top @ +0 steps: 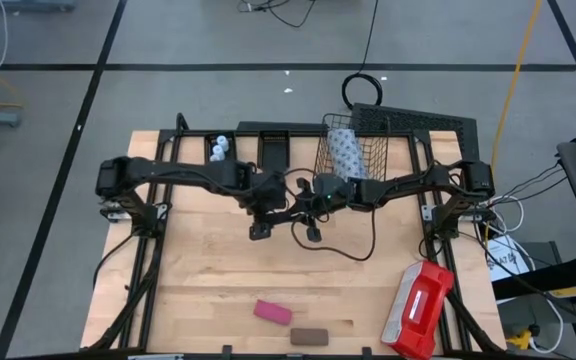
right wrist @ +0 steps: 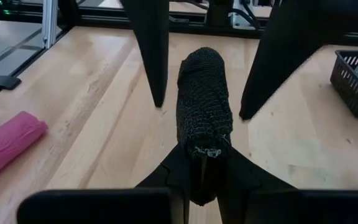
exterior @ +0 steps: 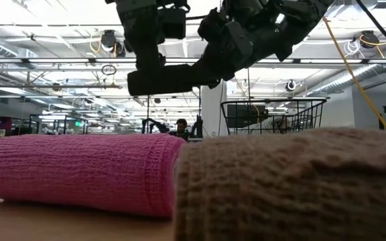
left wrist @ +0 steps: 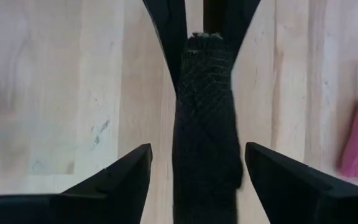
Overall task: Pick & place medical supplies in basket/bin
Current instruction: Put the black rolled bandage into the right black basket
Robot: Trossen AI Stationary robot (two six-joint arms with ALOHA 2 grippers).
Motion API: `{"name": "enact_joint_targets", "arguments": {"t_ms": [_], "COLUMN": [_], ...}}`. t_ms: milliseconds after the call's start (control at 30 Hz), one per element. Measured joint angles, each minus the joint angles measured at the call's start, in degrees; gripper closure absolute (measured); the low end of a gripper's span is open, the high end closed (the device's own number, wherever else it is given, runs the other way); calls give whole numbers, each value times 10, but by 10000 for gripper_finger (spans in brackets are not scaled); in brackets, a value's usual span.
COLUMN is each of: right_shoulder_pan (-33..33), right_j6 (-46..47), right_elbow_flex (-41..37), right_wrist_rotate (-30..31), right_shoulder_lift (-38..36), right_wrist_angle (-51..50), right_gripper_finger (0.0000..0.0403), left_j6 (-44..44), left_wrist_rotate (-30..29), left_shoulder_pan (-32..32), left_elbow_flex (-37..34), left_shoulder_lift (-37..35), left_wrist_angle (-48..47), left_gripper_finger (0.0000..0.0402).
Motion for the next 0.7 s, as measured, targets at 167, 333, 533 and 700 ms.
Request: {"name": "enact_joint_targets", "arguments": {"t_ms": [167, 333, 533, 700], "right_shoulder_pan": [0, 0, -2, -21], "right_j6": [0, 0, 0, 7], "right_elbow_flex": [0, 0, 1, 3], "right_wrist_rotate": [0, 3, 6, 22], "right_shoulder_lift": [0, 0, -2, -52], "right_wrist_angle": [-1, -1, -14, -96], "right_gripper_finger": [370, 370, 331, 256], "left_j6": [11, 4, 14, 10], "left_wrist_rotate": [-7, -23, -22, -50], "left_shoulder_pan": [0, 0, 9, 37], "left_elbow_flex": [0, 0, 0, -1], "left_shoulder_lift": [-2, -1, -4, -43], "left_wrist_angle": [6, 5, -1, 6], "left_gripper_finger": [166, 232, 349, 350]}}
